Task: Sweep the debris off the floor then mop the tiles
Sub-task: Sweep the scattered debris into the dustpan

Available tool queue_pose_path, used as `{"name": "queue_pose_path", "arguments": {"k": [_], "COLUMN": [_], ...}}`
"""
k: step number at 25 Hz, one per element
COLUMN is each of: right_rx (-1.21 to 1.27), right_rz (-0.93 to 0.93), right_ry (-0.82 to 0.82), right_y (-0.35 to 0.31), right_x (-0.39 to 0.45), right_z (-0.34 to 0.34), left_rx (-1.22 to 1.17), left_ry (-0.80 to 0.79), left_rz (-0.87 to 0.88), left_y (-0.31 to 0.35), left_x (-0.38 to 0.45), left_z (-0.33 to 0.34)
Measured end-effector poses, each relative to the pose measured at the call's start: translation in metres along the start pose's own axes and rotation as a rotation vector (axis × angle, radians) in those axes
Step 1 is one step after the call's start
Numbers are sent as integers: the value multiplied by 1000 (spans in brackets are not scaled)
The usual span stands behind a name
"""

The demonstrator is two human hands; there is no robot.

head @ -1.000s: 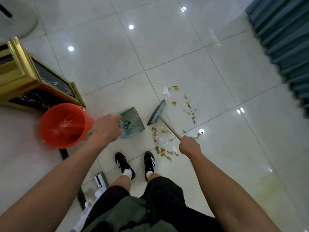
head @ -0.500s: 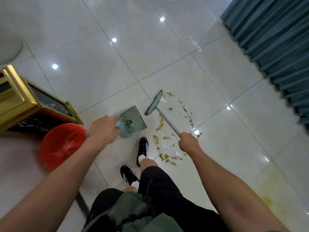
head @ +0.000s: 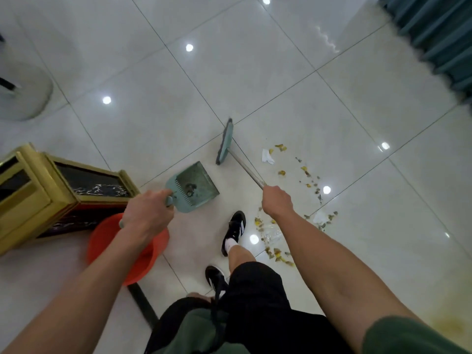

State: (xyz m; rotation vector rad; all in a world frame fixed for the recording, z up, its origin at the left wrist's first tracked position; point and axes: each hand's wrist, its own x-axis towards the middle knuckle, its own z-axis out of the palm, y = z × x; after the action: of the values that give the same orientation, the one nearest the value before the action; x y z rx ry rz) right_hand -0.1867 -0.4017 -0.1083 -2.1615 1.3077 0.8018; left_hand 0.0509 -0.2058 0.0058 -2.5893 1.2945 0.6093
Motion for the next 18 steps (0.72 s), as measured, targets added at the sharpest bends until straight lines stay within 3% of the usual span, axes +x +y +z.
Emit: {"name": "queue_pose_path", "arguments": {"k": [6, 13, 18], "right_rx": [32, 247, 358], "right_rz": [142, 396, 499], "right_ry": [3, -68, -73], "right_y": [57, 120, 130], "right_x": [19, -19, -47], "right_z": [-21, 10, 17], "left_rx": [45, 120, 195], "left_ry": [-41, -41, -15], "left_rz": [97, 300, 441], "left_y": [49, 114, 153], "left_x": [70, 116, 135], "left_z": [-37, -61, -76]}}
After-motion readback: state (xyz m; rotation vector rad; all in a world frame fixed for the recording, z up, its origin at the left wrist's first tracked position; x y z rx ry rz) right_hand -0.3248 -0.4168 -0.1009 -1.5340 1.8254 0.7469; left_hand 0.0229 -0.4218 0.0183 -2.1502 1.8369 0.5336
